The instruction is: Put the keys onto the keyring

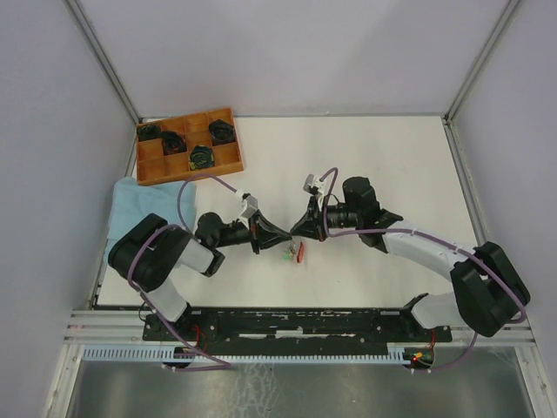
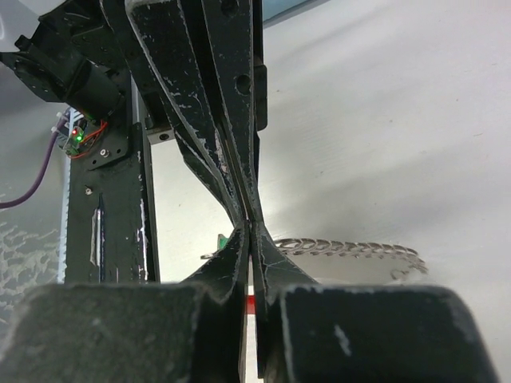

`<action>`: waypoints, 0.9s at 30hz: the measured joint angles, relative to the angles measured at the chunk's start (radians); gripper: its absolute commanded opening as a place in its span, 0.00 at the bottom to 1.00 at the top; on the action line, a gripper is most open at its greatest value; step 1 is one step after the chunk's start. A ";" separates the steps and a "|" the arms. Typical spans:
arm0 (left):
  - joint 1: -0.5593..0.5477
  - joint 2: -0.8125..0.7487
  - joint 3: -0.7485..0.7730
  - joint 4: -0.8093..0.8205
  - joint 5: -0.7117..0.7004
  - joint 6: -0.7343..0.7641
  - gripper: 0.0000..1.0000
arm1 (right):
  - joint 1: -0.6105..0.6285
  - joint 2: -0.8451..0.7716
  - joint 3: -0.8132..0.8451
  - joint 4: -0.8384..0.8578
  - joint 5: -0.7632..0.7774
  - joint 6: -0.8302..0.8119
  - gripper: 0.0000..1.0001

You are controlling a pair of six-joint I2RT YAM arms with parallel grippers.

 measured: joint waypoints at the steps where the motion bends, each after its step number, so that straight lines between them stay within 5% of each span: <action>1: 0.001 -0.011 -0.001 -0.007 0.000 0.003 0.03 | 0.001 -0.009 0.000 -0.010 0.002 -0.008 0.14; 4: 0.004 -0.072 0.002 -0.084 -0.001 0.037 0.03 | 0.003 -0.037 0.002 -0.059 0.024 -0.035 0.21; 12: -0.007 -0.300 0.095 -0.596 -0.085 0.274 0.03 | 0.002 -0.104 0.012 -0.280 0.135 -0.105 0.31; 27: -0.121 -0.370 0.336 -1.270 -0.359 0.496 0.03 | 0.000 -0.180 0.061 -0.388 0.270 -0.192 0.37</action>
